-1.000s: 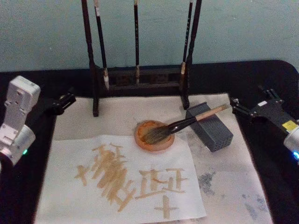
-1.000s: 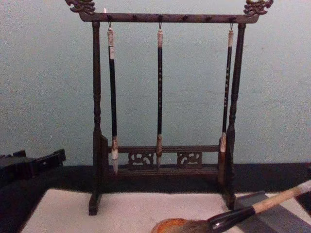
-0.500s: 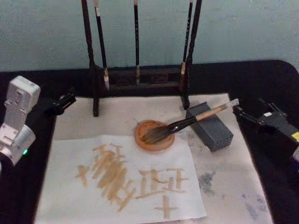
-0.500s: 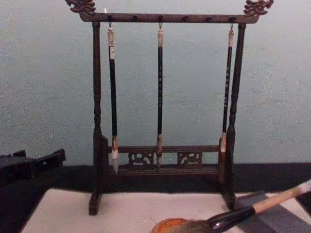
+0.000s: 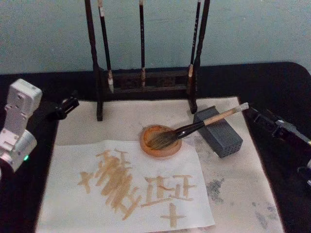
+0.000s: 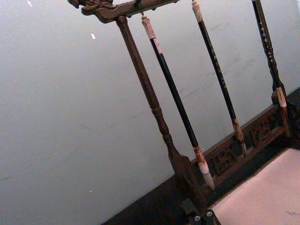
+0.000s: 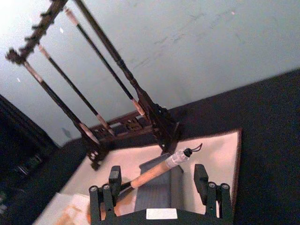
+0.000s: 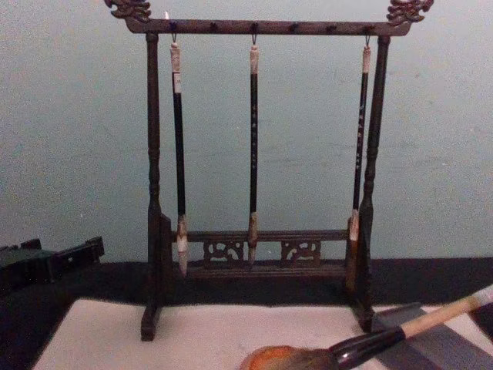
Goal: Pick up the brush from the inkstone, write on the paper, then place the brush back to its original position.
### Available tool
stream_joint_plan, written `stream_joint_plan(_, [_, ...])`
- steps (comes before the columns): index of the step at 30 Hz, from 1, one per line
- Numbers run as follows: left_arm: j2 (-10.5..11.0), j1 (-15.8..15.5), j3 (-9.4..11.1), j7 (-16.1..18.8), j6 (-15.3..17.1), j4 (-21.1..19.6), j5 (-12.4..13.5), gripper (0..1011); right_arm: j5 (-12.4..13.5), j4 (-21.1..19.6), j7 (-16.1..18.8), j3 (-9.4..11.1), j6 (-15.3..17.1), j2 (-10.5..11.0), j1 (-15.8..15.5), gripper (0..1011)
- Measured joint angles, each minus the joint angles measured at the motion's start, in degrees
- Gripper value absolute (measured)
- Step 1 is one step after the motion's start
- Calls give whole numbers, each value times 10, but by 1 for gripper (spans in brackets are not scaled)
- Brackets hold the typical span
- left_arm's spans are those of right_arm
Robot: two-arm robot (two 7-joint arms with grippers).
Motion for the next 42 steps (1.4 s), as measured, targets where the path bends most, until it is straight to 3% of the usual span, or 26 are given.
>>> stream_joint_plan(5, [0,0,0,0,0,0,0,1002,64,26,26,8,30,-13,7,1002])
stream_joint_plan(18, [0,0,0,0,0,0,0,1002,160,75,72,13,64,-36,23,1001])
stream_joint_plan(34, [0,0,0,0,0,0,0,1002,215,118,85,1,86,-42,39,1001])
stream_joint_plan(42, [0,0,0,0,0,0,0,1002,234,124,71,-7,90,-40,42,1001])
